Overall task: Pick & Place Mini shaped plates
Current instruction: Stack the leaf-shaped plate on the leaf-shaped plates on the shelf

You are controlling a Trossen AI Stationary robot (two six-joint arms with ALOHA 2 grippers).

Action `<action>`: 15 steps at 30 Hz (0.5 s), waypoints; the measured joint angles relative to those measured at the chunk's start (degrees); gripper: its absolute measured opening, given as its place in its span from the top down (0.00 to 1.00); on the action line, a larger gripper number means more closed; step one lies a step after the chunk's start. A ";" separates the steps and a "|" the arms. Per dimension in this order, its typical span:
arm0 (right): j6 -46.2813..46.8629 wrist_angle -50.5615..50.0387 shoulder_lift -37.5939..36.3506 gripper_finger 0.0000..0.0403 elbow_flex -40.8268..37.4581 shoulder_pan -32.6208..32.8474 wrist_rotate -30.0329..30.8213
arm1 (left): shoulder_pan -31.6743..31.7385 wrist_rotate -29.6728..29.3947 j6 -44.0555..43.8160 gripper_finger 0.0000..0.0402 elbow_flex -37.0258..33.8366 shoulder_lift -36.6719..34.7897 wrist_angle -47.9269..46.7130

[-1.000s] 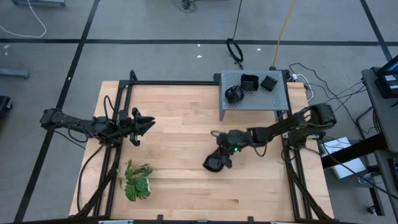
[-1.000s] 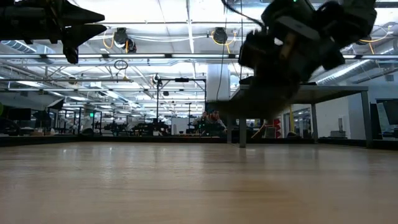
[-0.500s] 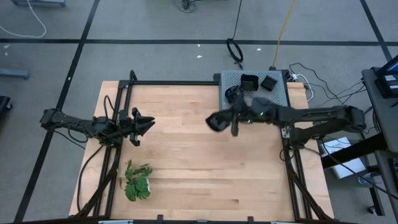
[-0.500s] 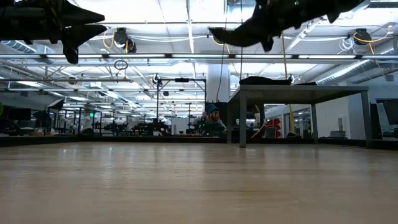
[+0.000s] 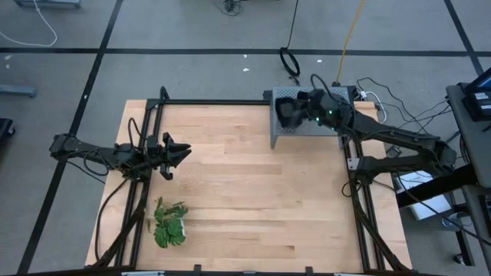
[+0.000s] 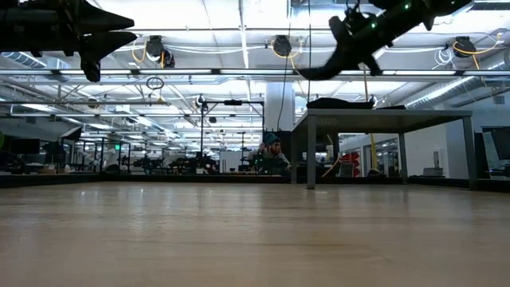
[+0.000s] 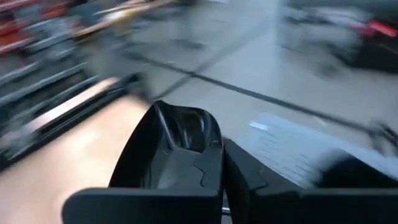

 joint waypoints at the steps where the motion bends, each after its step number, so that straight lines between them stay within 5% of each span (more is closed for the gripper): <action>1: 3.39 -1.32 -0.02 1.00 0.00 -0.39 3.11 | -0.01 0.00 0.00 0.71 0.00 0.00 0.00; 6: 17.24 -3.52 -0.14 1.00 0.00 0.20 18.09 | 0.01 0.00 0.00 0.71 0.00 0.00 0.01; 15: 24.98 -2.25 -0.16 1.00 -1.01 8.62 37.74 | 0.01 0.00 0.00 0.71 0.00 0.01 0.01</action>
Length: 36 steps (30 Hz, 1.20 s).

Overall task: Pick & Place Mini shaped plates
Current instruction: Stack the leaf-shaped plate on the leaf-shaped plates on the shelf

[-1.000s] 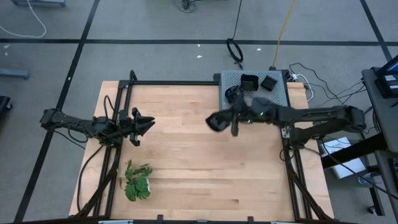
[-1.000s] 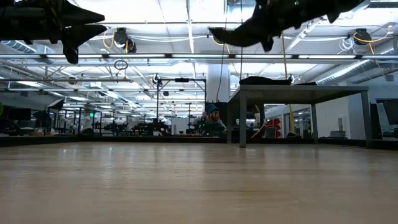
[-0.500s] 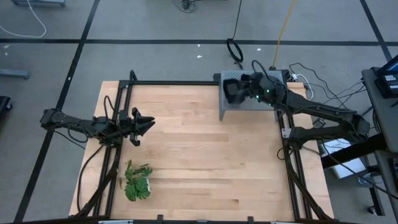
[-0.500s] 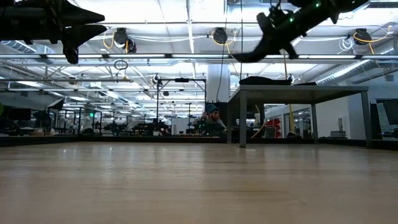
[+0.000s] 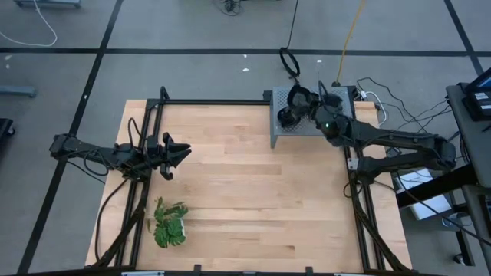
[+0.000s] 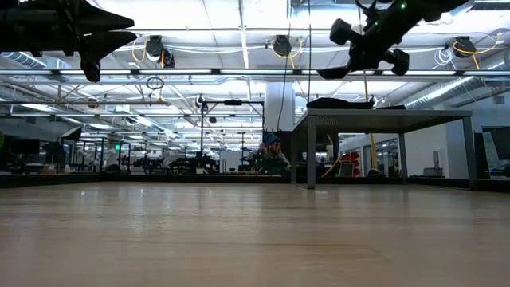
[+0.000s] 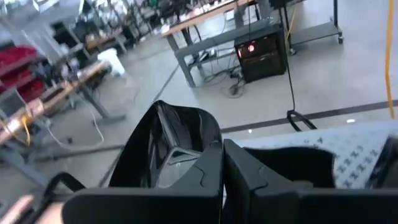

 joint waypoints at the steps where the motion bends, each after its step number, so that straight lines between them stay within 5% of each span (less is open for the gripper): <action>1: 1.54 0.44 0.00 1.00 -0.52 1.26 1.78 | -0.02 0.00 0.00 0.71 0.00 -0.01 0.00; 11: 14.70 0.76 4.25 1.00 -3.19 10.30 14.74 | -0.01 0.00 0.00 0.71 0.00 -0.01 0.01; 36: 16.92 1.94 11.79 1.00 -3.27 5.54 9.76 | -0.02 0.00 0.00 0.71 0.00 0.01 0.00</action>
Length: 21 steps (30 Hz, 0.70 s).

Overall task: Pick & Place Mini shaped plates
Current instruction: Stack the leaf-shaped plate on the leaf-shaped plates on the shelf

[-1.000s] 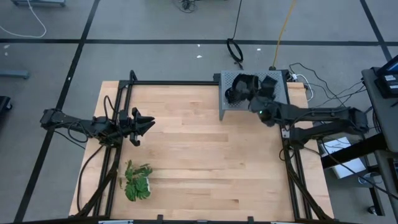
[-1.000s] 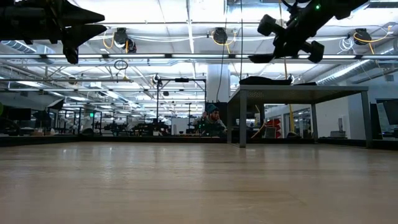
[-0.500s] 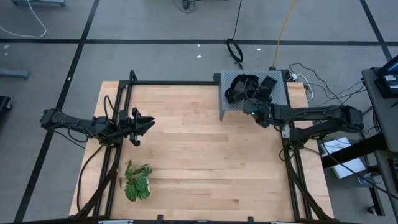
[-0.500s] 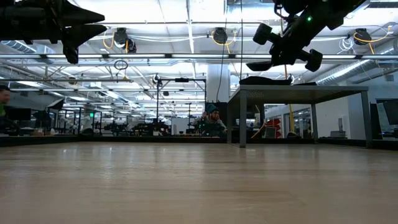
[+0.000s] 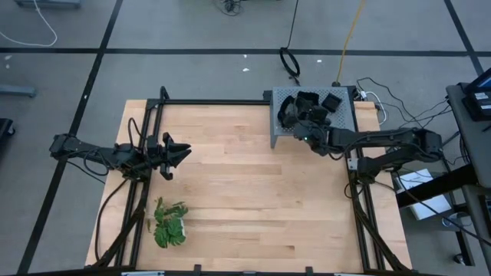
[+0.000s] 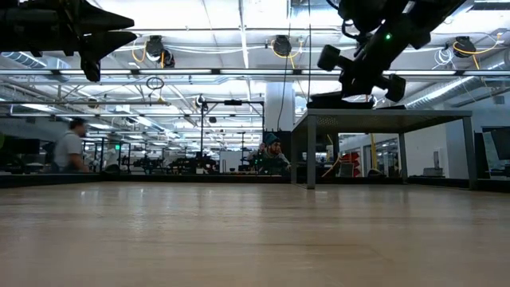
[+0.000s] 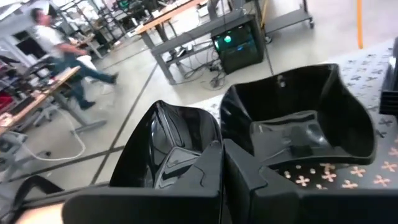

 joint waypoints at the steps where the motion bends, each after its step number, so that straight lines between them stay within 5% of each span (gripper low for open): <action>1: 0.00 0.14 -0.08 1.00 0.01 -0.14 -0.29 | 0.02 0.00 0.00 0.71 0.00 0.00 0.02; 10: -1.76 0.03 -0.05 0.98 0.02 -0.63 -1.45 | 0.00 0.00 0.00 0.71 0.00 -0.02 0.02; 21: -5.59 0.61 -0.05 0.83 0.02 -0.63 -1.41 | 0.02 0.00 0.00 0.71 0.00 0.00 0.02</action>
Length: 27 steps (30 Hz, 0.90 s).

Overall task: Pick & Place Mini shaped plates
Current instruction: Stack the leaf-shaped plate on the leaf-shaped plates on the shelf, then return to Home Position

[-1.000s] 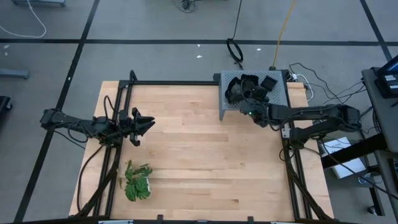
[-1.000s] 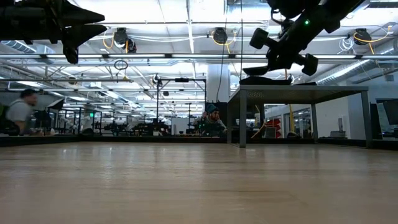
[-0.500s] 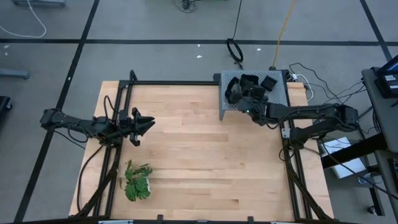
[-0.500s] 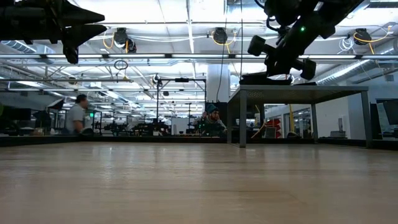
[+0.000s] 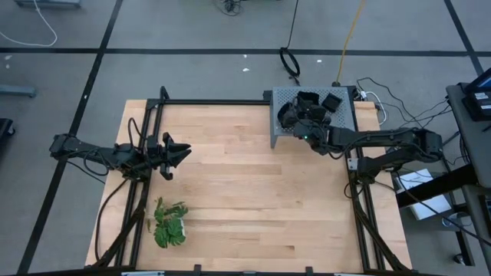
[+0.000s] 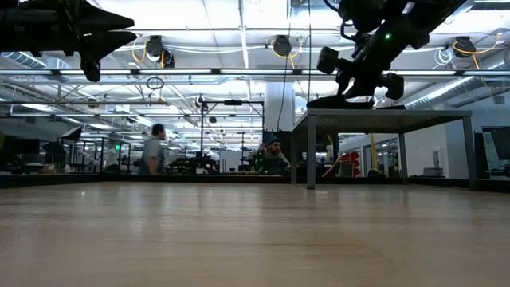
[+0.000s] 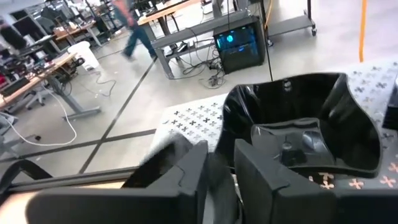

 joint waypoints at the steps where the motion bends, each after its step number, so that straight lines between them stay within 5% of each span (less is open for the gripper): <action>1: -1.16 0.54 0.00 0.82 0.00 0.00 -0.02 | -0.01 -0.01 0.00 0.71 0.00 -0.02 0.00; 15: -30.29 20.53 -3.97 0.66 0.02 0.50 -0.94 | 0.00 0.00 0.00 0.71 0.00 -0.02 -0.02; 24: -52.99 39.02 -9.60 0.67 0.02 0.52 -22.20 | -0.02 0.00 0.00 0.71 0.00 -0.02 0.00; 27: -55.39 39.19 -14.33 0.67 0.02 0.50 -23.88 | -0.02 -0.02 0.00 0.71 0.00 -0.01 0.00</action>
